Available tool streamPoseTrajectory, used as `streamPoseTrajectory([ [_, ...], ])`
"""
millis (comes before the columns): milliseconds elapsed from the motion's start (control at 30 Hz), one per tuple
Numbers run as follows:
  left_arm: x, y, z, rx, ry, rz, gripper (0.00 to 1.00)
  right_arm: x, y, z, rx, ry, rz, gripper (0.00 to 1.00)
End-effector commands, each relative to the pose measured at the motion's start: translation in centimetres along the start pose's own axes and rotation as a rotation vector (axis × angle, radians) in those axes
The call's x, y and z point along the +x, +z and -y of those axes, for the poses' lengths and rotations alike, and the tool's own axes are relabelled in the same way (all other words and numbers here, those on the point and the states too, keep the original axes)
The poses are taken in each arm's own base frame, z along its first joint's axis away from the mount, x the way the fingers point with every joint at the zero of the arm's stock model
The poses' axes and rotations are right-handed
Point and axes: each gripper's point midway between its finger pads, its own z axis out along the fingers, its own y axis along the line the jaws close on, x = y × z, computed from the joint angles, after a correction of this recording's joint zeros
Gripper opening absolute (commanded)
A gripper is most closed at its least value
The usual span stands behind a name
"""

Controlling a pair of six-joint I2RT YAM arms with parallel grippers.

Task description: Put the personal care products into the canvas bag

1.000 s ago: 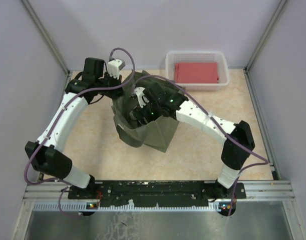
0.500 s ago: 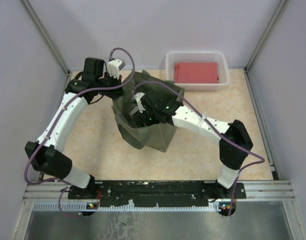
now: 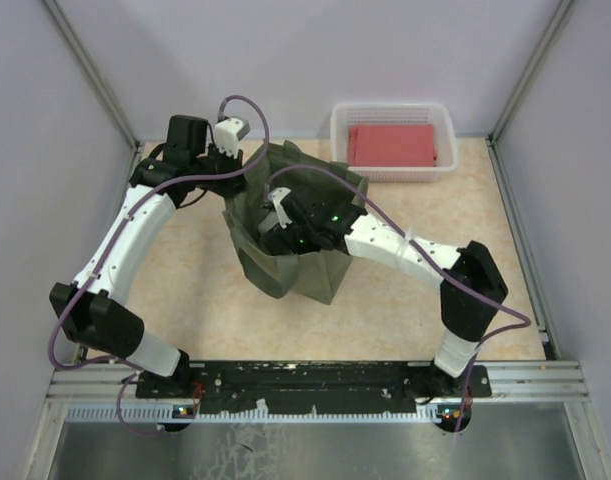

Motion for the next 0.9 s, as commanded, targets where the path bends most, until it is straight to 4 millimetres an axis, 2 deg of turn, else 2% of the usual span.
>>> streamPoseTrajectory([
  [0,-4.0,-2.1,-0.2,-0.023,0.048,0.140,0.01,-4.5,-6.1,-1.0,-0.021,-0.011,0.158,0.99],
  [100,-4.0,-2.2,-0.2,-0.023,0.046,0.141,0.01,-6.4,-9.0,-0.5,0.007,-0.017,0.227,0.99],
  [300,-4.1,-2.2,-0.3,-0.026,0.043,0.141,0.01,-9.3,-15.7,1.7,0.070,0.016,0.371,0.99],
  [367,-4.3,-2.2,-0.3,-0.029,0.041,0.142,0.04,-10.0,-18.1,2.8,0.102,0.025,0.422,0.99],
  [433,-4.6,-2.3,-0.3,-0.030,0.040,0.147,0.16,-10.6,-20.1,4.3,0.146,0.038,0.456,0.99],
  [500,-5.0,-2.4,-0.4,-0.033,0.039,0.154,0.37,-10.9,-21.8,6.0,0.193,0.056,0.485,0.99],
  [533,-5.2,-2.5,-0.4,-0.038,0.038,0.158,0.52,-11.0,-22.5,6.8,0.219,0.063,0.498,0.99],
  [633,-6.0,-3.1,-0.4,-0.044,0.037,0.180,0.81,-10.8,-24.1,9.1,0.289,0.083,0.521,0.99],
  [700,-6.8,-3.6,-0.3,-0.046,0.040,0.207,0.94,-10.7,-25.0,10.6,0.328,0.100,0.541,0.99],
  [733,-7.3,-4.0,-0.3,-0.051,0.041,0.227,0.99,-10.7,-25.5,11.4,0.353,0.110,0.562,0.99],
  [867,-9.0,-6.3,-1.6,-0.161,0.023,0.308,1.00,-10.2,-27.5,14.4,0.435,0.152,0.611,0.99],
])
